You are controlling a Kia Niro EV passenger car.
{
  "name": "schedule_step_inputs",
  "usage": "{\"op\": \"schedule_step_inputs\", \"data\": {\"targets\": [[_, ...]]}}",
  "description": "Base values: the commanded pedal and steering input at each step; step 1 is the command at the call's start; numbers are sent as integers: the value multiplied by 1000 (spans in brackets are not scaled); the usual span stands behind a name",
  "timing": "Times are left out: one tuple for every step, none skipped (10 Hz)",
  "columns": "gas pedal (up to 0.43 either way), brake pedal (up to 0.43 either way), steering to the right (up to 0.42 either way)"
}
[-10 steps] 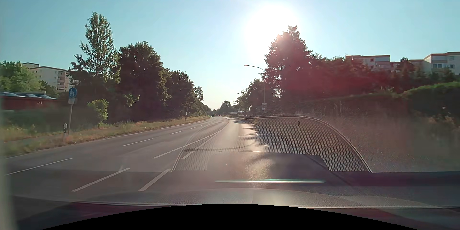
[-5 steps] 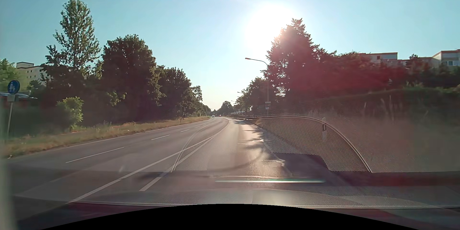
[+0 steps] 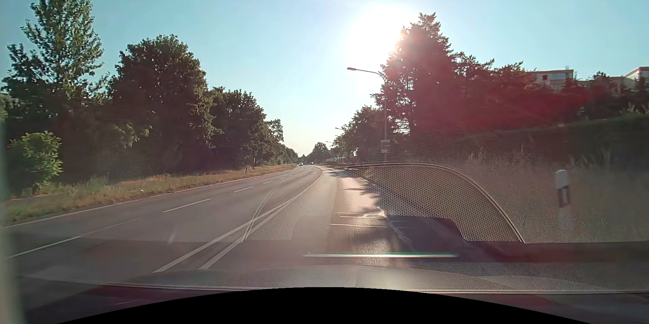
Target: Follow the waypoints while adhering to traffic rules and regulations
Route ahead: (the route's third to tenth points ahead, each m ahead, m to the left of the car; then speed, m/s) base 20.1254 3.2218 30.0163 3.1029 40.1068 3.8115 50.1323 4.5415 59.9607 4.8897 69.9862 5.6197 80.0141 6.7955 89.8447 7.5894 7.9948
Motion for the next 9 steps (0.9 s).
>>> {"op": "schedule_step_inputs", "data": {"targets": [[240,0,-6],[228,0,-6],[228,0,-6],[228,0,-6],[228,0,-7],[228,0,-8],[228,0,-9],[228,0,-9],[228,0,-10]]}}
